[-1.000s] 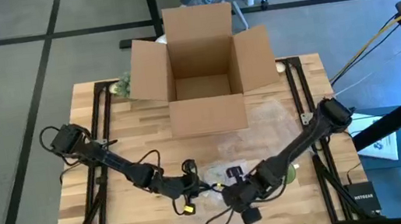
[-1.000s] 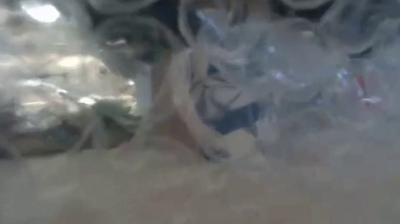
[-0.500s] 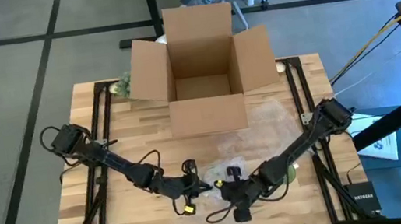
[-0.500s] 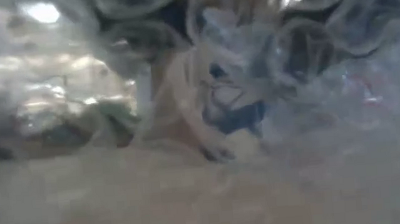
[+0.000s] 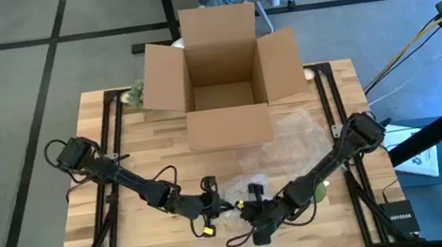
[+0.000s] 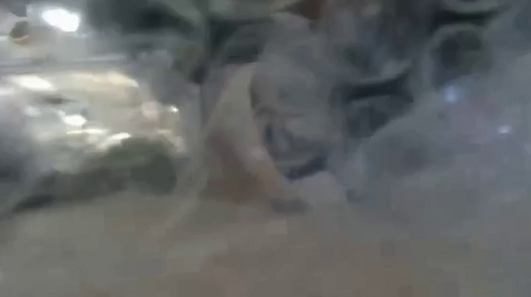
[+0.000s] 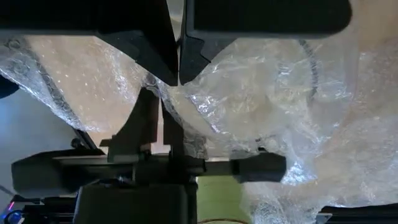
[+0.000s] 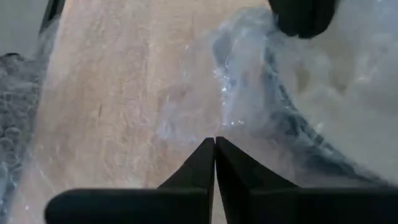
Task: Wrap mug
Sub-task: Wrap the white mug with bubble wrap
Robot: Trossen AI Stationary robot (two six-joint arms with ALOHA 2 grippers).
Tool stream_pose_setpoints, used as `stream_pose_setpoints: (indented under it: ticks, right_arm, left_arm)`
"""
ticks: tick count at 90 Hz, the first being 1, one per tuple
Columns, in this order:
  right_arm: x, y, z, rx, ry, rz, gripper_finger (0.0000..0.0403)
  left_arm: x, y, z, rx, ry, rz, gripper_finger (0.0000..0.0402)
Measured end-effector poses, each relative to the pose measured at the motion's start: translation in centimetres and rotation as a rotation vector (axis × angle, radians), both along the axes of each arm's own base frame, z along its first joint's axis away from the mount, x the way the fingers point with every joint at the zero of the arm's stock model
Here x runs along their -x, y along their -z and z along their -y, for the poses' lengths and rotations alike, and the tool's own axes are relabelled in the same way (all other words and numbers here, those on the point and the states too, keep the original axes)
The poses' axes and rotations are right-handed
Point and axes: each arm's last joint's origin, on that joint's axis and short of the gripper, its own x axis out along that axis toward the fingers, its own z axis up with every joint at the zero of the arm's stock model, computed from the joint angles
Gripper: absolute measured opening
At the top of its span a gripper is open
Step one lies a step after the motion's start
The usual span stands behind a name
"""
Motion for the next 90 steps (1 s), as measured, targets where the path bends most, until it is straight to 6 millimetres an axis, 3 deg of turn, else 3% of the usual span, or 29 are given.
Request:
stream_pose_setpoints:
  ticks: [41, 59, 74, 90]
  right_arm:
    - [0.5, -7.4, 1.4, 0.226, 0.075, 0.108, 0.0000]
    - [-1.0, -7.0, 4.0, 0.198, 0.073, 0.016, 0.0000]
    - [-2.4, -5.1, 6.0, 0.104, 0.023, -0.107, 0.0000]
    - [-3.0, -3.7, 7.0, 0.065, 0.001, -0.187, 0.0000]
  left_arm:
    - [0.0, -0.1, 0.0, 0.001, -0.001, 0.003, 0.0000]
    - [0.0, -0.1, 0.0, 0.003, 0.001, 0.003, 0.0000]
    - [-0.1, -0.2, -0.1, 0.007, -0.008, 0.019, 0.0000]
    - [0.6, -2.2, -0.4, 0.016, -0.017, 0.051, 0.0000]
